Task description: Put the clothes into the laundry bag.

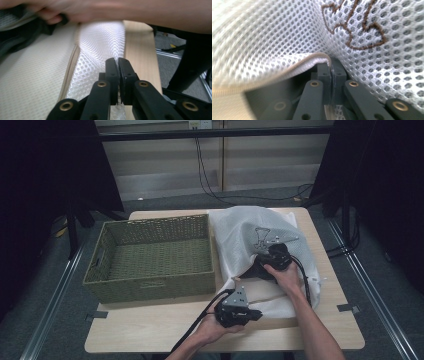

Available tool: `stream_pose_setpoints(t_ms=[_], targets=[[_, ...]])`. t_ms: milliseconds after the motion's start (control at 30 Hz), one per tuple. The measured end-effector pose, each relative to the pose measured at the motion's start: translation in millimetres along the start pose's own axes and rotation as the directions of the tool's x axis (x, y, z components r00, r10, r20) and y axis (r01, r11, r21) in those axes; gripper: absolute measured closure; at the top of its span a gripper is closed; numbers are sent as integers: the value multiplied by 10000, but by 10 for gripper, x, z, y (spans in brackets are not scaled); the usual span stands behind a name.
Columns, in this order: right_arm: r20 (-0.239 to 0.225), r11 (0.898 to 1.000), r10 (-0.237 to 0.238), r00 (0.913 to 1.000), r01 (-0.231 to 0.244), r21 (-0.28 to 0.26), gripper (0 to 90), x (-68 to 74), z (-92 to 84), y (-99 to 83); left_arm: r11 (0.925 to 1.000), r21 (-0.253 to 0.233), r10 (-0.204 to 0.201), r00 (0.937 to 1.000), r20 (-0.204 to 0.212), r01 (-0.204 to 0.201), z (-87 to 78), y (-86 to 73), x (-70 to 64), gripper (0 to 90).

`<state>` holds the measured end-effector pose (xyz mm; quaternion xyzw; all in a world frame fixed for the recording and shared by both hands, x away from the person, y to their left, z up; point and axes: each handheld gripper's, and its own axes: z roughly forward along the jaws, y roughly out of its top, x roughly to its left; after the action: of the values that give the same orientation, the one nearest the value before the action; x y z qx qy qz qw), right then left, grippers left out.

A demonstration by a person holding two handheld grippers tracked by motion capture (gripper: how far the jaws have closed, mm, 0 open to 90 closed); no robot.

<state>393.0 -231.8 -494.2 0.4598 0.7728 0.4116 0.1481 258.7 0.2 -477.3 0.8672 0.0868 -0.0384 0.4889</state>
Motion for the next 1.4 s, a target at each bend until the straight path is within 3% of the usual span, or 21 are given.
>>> stream_pose_setpoints(t_ms=[100,267,500,567,633,667,800,967,1067,1100,1133,1300,1400], targets=[[-351,9994,-284,9990,277,-218,893,55,-155,1,9999,-88,-114,9997,-226,112,-53,-31,12,748],[-846,9959,-729,9937,681,-589,865,110,-443,20,9990,-335,-303,9980,-547,285,-173,-24,55,651],[-1200,9901,-1004,9877,874,-1095,647,155,-797,-16,9969,-636,-521,9949,-859,468,-329,-29,76,584],[-1163,9876,-1015,9880,861,-1311,577,166,-937,-56,9967,-648,-532,9952,-822,479,-394,-39,108,574],[-1056,9859,-1045,9889,891,-1418,568,162,-1071,-100,9964,-605,-639,9946,-818,590,-463,-47,135,564],[-894,9857,-995,9910,859,-1448,558,154,-1173,-135,9955,-647,-732,9954,-621,691,-502,-50,149,572],[-309,9877,-882,9956,833,-1324,533,79,-1486,-240,9921,-1003,-837,9931,-822,753,-686,-63,189,648],[588,9950,-337,9977,390,-914,476,-138,-1740,-432,9877,-1254,-1112,9835,-1429,935,-903,-116,306,633],[1009,9983,171,9948,-113,-574,431,-284,-1783,-596,9821,-1456,-1455,9717,-1861,1192,-1004,-150,381,595],[1237,9987,237,9920,-178,-487,408,-323,-1783,-652,9813,-1467,-1562,9605,-2302,1245,-1036,-158,407,564],[1303,9985,429,9905,-380,-401,386,-368,-1773,-715,9825,-1388,-1571,9535,-2571,1245,-1045,-161,417,513],[1616,9935,1133,9803,-1098,-300,318,-522,-1677,-898,9872,-1024,-1466,9475,-2842,1221,-1009,-182,464,472],[1414,9869,1595,9770,-1614,18,319,-587,-1589,-1000,9876,-917,-1480,9484,-2802,1270,-980,-187,481,449]])
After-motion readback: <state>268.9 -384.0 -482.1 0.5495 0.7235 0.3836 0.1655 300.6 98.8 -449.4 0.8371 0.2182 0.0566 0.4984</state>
